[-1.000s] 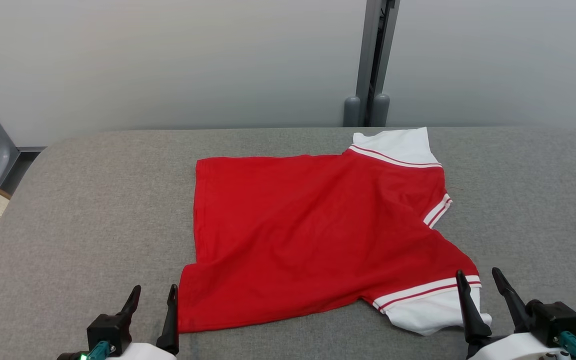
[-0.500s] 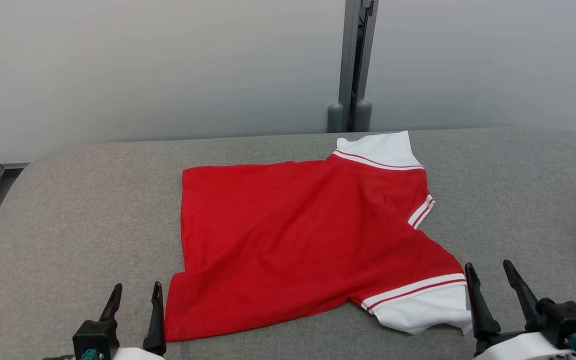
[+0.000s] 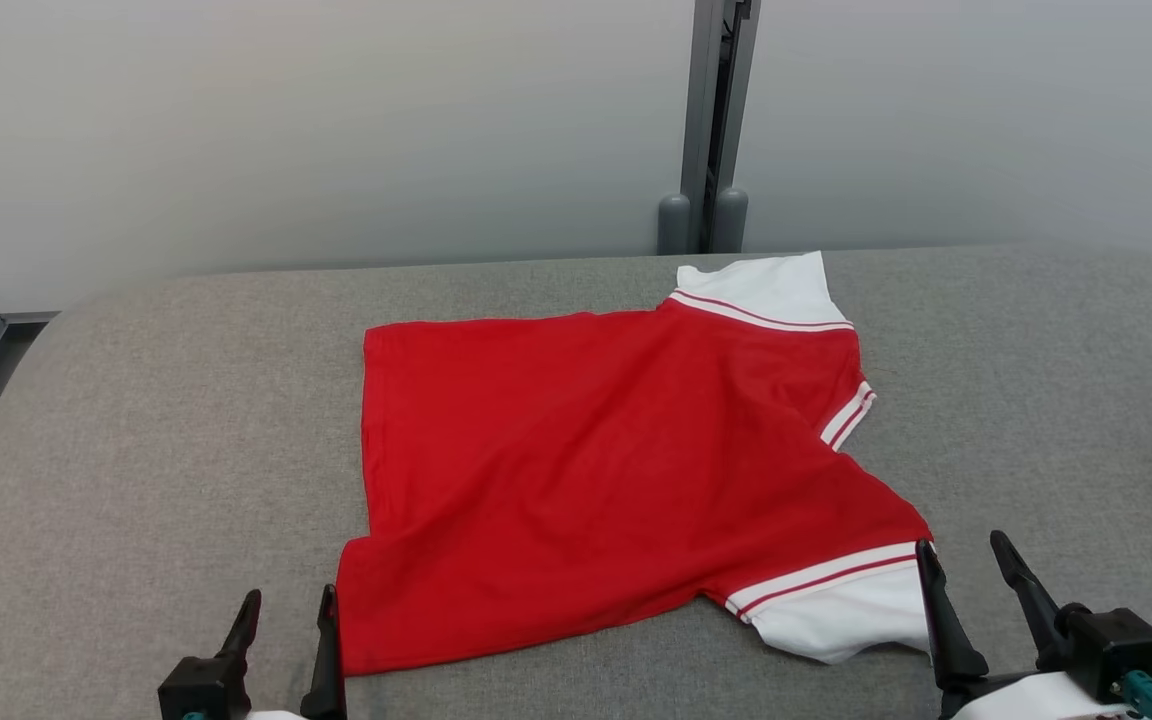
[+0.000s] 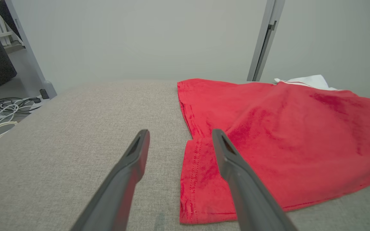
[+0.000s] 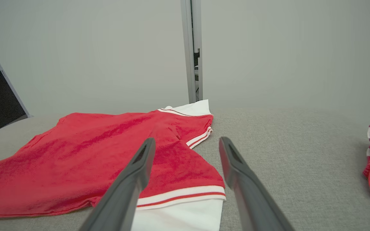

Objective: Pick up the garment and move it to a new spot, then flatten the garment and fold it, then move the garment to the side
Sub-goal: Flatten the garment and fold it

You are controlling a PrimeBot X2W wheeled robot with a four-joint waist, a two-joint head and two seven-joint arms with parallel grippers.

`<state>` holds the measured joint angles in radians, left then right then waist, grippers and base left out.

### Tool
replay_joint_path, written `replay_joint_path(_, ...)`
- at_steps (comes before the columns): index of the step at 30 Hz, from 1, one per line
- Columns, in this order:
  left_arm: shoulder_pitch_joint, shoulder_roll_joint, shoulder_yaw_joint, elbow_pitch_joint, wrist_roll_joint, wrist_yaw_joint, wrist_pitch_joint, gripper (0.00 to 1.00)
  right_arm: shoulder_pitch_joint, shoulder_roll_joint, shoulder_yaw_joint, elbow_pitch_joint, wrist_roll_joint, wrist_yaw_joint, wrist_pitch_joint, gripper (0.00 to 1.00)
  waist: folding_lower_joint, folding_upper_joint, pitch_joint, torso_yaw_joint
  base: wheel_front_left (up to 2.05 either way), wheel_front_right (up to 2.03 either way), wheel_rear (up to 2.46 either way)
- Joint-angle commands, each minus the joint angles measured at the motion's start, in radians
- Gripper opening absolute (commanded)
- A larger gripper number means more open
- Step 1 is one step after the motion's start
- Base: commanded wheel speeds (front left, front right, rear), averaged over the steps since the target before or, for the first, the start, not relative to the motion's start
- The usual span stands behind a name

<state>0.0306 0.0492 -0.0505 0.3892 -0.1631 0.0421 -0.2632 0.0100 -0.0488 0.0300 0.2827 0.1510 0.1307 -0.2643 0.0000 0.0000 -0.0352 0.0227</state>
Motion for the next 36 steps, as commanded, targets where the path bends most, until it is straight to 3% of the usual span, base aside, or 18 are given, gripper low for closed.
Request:
replay_joint_path(1, -0.011, 0.003, -0.009, 0.018, -0.018, 0.000, -0.001, 1.00, 0.000, -0.004, -0.002, 0.018, 0.003, 0.000, 0.001, 1.00, 0.0000, 0.0000, 0.021, -0.001, 0.00, 0.00, 0.00)
replay_joint_path(11, -0.051, 0.004, -0.040, 0.130, -0.085, 0.029, -0.001, 1.00, -0.026, -0.004, -0.004, 0.106, -0.032, 0.000, 0.001, 1.00, 0.0000, 0.0000, 0.104, -0.017, 0.00, 0.00, 0.00)
replay_joint_path(20, -0.103, 0.003, -0.050, 0.251, -0.125, 0.024, -0.001, 1.00, -0.058, -0.005, -0.021, 0.121, -0.054, 0.000, 0.001, 1.00, 0.0000, 0.0000, 0.150, -0.041, 0.00, 0.00, 0.00)
replay_joint_path(21, -0.106, 0.003, -0.052, 0.263, -0.128, 0.026, 0.000, 0.92, -0.061, -0.005, -0.023, 0.121, -0.056, 0.000, 0.001, 1.00, 0.0000, 0.0000, 0.153, -0.044, 0.00, 0.00, 0.00)
replay_joint_path(22, -0.108, 0.003, -0.055, 0.275, -0.133, 0.029, 0.000, 0.69, -0.063, -0.004, -0.024, 0.122, -0.057, 0.000, 0.001, 1.00, 0.0000, 0.0000, 0.155, -0.046, 0.00, 0.00, 0.00)
replay_joint_path(23, -0.110, 0.003, -0.062, 0.288, -0.140, 0.027, 0.001, 0.38, -0.065, -0.005, -0.027, 0.124, -0.057, 0.000, 0.001, 1.00, 0.0000, 0.0000, 0.155, -0.048, 0.00, 0.00, 0.00)
replay_joint_path(24, -0.114, 0.002, -0.069, 0.298, -0.143, 0.025, 0.003, 0.13, -0.064, -0.005, -0.030, 0.125, -0.057, 0.000, 0.001, 1.00, 0.0000, 0.0000, 0.155, -0.049, 0.00, 0.00, 0.00)
replay_joint_path(25, -0.115, 0.002, -0.078, 0.308, -0.147, 0.022, 0.003, 0.00, -0.063, -0.005, -0.033, 0.127, -0.056, 0.000, 0.001, 1.00, 0.0000, 0.0000, 0.155, -0.050, 0.00, 0.00, 0.00)
replay_joint_path(30, -0.128, 0.001, -0.105, 0.327, -0.155, 0.005, 0.005, 0.00, -0.049, -0.005, -0.041, 0.139, -0.056, 0.000, 0.001, 1.00, 0.0000, 0.0000, 0.149, -0.051, 0.00, 0.00, 0.00)
replay_joint_path(36, -0.133, 0.005, -0.082, 0.235, -0.128, 0.008, -0.001, 0.00, -0.031, -0.004, -0.032, 0.186, -0.050, 0.000, 0.001, 1.00, 0.0000, 0.0000, 0.147, -0.043, 0.00, 0.00, 0.00)
